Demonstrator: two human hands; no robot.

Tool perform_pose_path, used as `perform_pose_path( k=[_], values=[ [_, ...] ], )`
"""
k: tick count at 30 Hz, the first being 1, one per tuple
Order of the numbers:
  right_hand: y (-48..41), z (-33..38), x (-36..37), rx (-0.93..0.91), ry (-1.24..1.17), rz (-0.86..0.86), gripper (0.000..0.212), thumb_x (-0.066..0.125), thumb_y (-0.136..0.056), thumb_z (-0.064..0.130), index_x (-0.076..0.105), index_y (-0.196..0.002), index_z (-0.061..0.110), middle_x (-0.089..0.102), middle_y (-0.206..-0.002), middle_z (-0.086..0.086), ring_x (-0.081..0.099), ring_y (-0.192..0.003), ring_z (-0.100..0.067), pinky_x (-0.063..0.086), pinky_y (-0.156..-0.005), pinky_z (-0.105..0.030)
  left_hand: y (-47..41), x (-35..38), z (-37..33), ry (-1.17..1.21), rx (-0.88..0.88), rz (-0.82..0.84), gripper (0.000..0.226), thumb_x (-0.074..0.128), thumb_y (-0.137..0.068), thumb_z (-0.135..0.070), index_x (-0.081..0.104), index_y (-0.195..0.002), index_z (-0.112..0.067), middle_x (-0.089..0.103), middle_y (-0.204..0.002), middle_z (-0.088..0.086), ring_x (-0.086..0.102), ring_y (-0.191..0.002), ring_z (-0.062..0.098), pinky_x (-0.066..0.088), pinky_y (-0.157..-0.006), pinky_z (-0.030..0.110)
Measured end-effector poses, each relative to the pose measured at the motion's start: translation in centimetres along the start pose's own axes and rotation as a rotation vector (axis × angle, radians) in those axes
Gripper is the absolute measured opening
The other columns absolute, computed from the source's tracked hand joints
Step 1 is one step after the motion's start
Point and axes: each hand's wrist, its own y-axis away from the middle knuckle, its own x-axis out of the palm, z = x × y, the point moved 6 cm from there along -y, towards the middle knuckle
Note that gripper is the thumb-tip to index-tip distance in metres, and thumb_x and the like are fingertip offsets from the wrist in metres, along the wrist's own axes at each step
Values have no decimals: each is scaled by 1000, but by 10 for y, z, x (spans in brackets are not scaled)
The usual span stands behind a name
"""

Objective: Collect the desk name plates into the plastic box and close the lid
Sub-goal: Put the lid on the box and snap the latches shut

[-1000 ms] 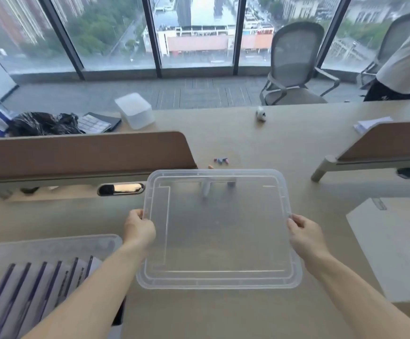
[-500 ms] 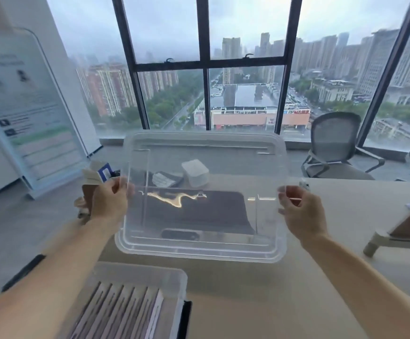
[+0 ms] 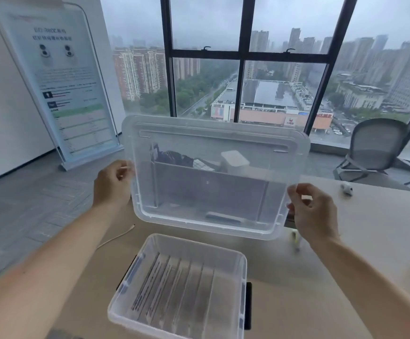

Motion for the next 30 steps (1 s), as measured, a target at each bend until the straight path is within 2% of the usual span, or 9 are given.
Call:
perform_pose_path(
  k=[5,11,15,19,22,24,26,28,30],
  values=[
    [5,9,21,-21,-5,20,19,60,-96,37,70,-91,23,76,-80,-1,72,-63,-11,58,-65,-33,-4,-20,21,138,-48,45,12,65,-99,-22,72,-108,-22,76,-98,2,71,-59,4,61,-78,38],
    [-2,17,34,-25,-131,71,15,62,-96,31,72,-93,20,77,-80,-1,75,-63,-8,60,-68,-32,-13,-34,23,421,-164,102,11,66,-97,-8,71,-93,-17,75,-101,13,75,-78,19,62,-87,34],
    [5,6,49,12,-231,95,22,58,-98,36,72,-93,19,78,-82,1,77,-77,-7,50,-63,-14,-20,-29,37,529,-241,179,20,60,-97,4,69,-85,-10,76,-80,2,73,-83,20,58,-90,32],
    [12,-9,72,59,-278,191,28,47,-104,31,69,-91,20,77,-95,0,73,-101,-9,51,-92,-28,-26,-17,68,584,-319,266,28,43,-98,17,66,-97,0,70,-103,20,78,-77,15,63,-85,27],
    [13,-25,82,112,-325,188,31,41,-102,9,70,-94,17,77,-100,1,70,-109,-17,48,-107,-39,-36,-8,87,627,-394,293,32,35,-102,11,65,-95,3,71,-103,23,78,-86,25,65,-71,26],
    [15,-29,87,112,-306,167,44,39,-94,-4,75,-102,21,77,-105,3,69,-111,-22,51,-103,-40,-44,-2,95,568,-421,323,35,37,-101,4,70,-92,-1,72,-109,18,70,-93,28,61,-69,26],
    [18,-30,89,153,-317,158,48,38,-93,-6,77,-101,21,78,-101,4,68,-107,-28,55,-87,-27,-58,5,101,409,-381,326,29,46,-100,-1,75,-97,-5,70,-114,9,63,-85,19,51,-67,18],
    [21,-25,95,225,-312,174,41,38,-98,-6,73,-107,13,77,-92,16,70,-96,-10,51,-69,-8,-69,12,99,338,-344,383,18,62,-97,-8,74,-110,-7,68,-110,6,57,-78,12,47,-61,13],
    [20,-21,102,249,-284,173,29,46,-102,7,69,-119,10,73,-101,14,67,-83,13,46,-63,-1,-80,20,104,355,-357,441,23,74,-89,-13,74,-112,-9,74,-113,12,63,-80,15,49,-65,22]
  ],
)
